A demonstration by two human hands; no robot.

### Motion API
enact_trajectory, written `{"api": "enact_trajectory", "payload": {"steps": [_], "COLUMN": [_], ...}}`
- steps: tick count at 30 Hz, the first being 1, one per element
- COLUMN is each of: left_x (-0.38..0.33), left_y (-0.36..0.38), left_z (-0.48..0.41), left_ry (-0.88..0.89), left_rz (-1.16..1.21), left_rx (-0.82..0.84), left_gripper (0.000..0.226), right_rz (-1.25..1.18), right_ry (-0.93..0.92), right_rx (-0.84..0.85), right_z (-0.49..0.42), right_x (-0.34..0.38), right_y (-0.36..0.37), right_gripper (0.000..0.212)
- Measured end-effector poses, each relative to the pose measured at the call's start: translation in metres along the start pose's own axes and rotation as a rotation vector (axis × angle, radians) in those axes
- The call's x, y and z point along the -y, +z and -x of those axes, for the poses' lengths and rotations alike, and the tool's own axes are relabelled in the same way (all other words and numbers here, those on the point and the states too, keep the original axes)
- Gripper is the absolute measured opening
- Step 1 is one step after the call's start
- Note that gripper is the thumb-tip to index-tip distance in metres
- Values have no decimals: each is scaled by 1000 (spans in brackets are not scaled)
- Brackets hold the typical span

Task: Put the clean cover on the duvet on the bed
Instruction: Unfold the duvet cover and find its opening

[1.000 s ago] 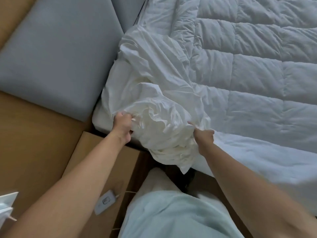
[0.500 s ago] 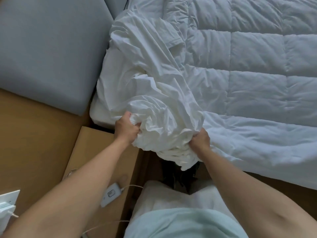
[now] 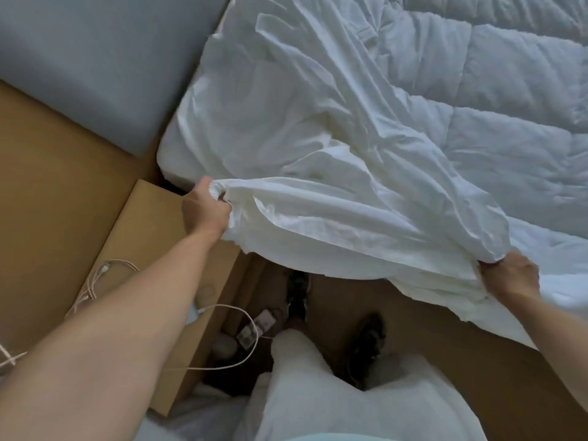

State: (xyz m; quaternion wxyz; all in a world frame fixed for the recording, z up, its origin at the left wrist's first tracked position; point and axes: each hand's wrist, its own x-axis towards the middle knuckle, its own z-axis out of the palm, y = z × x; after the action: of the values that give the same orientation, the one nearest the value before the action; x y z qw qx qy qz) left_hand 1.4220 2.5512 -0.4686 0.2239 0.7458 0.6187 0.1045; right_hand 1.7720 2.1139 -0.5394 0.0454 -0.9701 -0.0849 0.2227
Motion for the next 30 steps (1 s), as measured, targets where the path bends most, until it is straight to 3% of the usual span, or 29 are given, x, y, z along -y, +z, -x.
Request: {"api": "enact_trajectory", "payload": {"steps": [5, 11, 13, 18, 20, 23, 27, 30], "left_x": [-27, -73, -85, -114, -122, -119, -106, -112], "left_y": [-6, -35, -40, -57, -56, -37, 0, 21], "left_z": [-14, -39, -54, -123, -143, -158, -155, -120], "left_ry": [-26, -132, -157, -88, -81, -120, -62, 82], "left_rz": [134, 385, 513, 657, 573, 470, 280, 25], "left_rx": [-20, 101, 133, 28, -23, -17, -9, -165], "left_gripper": [18, 12, 16, 21, 25, 11, 32, 51], "right_rz": [-148, -229, -292, -292, -254, -228, -214, -269], "right_ry": [130, 174, 178, 44, 79, 121, 162, 214], "right_rx": [79, 115, 97, -71, -58, -12, -78, -80], "right_z": [10, 49, 54, 53, 42, 26, 21, 9], "right_x": [32, 68, 73, 54, 35, 18, 36, 49], "right_y": [-6, -2, -4, -14, -14, -5, 3, 6], "right_gripper": [45, 45, 40, 30, 31, 22, 16, 10]}}
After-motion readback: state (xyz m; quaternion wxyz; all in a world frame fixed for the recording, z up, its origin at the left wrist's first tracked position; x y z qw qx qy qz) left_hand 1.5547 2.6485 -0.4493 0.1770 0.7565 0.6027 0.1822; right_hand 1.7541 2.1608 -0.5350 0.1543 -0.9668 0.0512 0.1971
